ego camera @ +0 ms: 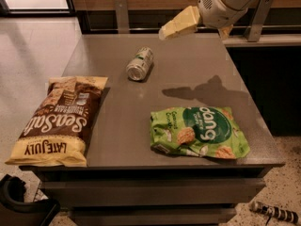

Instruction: Place 7up can upright

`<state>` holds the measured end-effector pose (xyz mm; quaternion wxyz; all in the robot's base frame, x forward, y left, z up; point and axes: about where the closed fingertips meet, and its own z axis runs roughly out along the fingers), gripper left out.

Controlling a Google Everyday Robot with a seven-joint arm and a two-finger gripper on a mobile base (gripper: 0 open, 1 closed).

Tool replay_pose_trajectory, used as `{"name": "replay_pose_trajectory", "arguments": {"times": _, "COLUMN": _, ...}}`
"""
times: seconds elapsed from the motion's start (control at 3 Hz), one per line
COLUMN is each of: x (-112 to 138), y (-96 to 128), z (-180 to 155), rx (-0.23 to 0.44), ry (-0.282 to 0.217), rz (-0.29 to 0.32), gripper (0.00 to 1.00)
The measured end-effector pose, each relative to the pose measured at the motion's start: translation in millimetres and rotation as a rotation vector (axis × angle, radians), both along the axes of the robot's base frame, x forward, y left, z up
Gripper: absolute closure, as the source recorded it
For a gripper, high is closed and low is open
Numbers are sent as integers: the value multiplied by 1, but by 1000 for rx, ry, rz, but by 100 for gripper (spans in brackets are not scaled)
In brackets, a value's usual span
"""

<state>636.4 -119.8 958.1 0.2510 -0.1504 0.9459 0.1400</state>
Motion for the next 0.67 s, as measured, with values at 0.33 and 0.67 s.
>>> {"name": "replay_pose_trajectory", "arguments": {"times": 0.33, "x": 27, "y": 0, "z": -7, "rx": 56, "ry": 94, "rz": -172, "gripper": 0}}
{"name": "replay_pose_trajectory", "arguments": {"times": 0.67, "x": 49, "y": 11, "z": -19, "rx": 36, "ry": 179, "rz": -302, "gripper": 0}}
